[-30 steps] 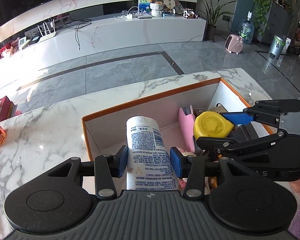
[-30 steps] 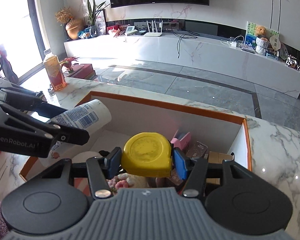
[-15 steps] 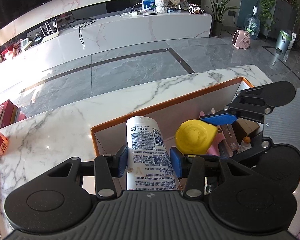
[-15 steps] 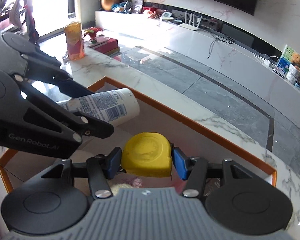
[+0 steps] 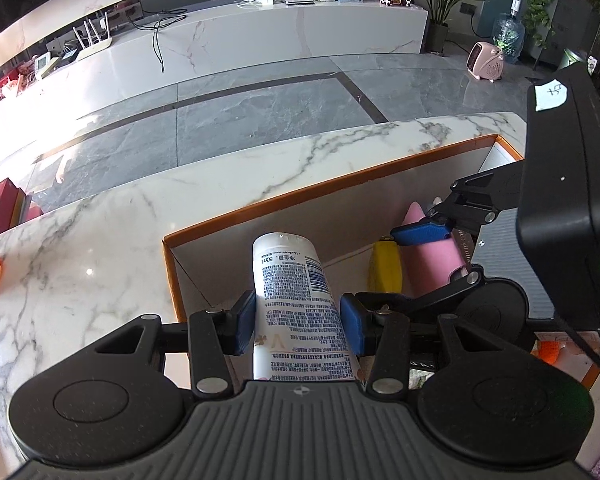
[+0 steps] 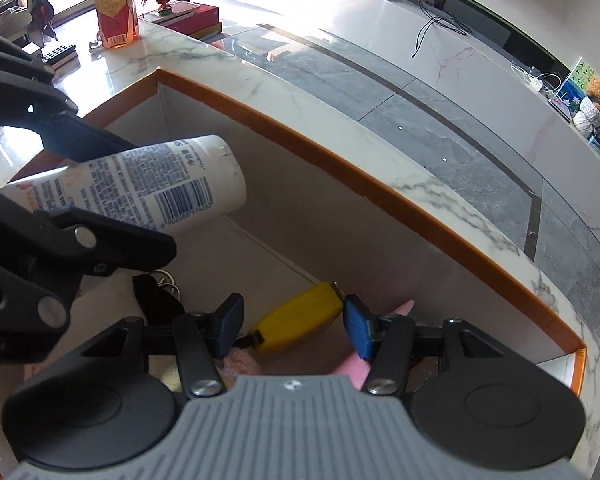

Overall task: Organize objects
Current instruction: 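Drop the tape measure into the box with the right while the left releases the lotion tube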

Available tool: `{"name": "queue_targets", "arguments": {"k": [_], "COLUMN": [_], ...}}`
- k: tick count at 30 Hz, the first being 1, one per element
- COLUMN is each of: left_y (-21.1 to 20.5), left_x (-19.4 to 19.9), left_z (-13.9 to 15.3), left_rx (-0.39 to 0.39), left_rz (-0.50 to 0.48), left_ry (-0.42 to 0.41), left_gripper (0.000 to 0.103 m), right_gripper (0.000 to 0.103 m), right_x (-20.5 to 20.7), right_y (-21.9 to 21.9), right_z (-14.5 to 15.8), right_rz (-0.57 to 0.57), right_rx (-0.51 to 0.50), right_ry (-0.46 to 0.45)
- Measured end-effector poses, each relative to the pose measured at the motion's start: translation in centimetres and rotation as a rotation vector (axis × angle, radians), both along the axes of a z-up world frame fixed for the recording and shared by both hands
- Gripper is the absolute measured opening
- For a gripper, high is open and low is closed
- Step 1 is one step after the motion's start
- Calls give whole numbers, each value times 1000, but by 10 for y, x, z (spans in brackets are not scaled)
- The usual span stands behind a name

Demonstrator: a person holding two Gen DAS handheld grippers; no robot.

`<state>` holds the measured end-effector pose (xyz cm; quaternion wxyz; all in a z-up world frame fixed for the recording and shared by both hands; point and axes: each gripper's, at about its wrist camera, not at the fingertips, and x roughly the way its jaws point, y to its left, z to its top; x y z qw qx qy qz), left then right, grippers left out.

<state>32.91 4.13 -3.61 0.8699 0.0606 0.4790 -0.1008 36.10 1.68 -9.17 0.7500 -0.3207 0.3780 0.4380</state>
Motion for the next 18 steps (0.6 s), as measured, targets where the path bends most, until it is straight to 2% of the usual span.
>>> {"name": "queue_targets", "arguments": {"k": [2, 4, 6, 11, 12, 13, 14, 18], "left_y": [0, 0, -1, -6, -8, -10, -11, -17], "left_x": [1, 2, 3, 10, 11, 12, 14, 19], "left_z": [-2, -3, -4, -6, -6, -6, -7, -11], "left_rx": [-5, -14, -20, 3, 5, 4, -4, -32], "left_rz": [4, 1, -10, -7, -12, -16, -19, -2], "left_ry": [9, 17, 36, 85, 89, 96, 111, 131], "left_gripper": [53, 53, 53, 53, 49, 34, 29, 28], "right_gripper": [60, 67, 67, 67, 67, 67, 67, 67], "right_x": [0, 0, -4, -22, -23, -24, -28, -30], "right_y": [-4, -9, -17, -41, -45, -49, -52, -54], "right_z": [4, 10, 19, 36, 38, 39, 39, 38], "right_rz": [-4, -4, 0, -20, -24, -25, -22, -19], "right_rx": [9, 34, 58, 100, 113, 125, 134, 141], "right_ry": [-2, -1, -17, -175, -188, -196, -201, -200]}}
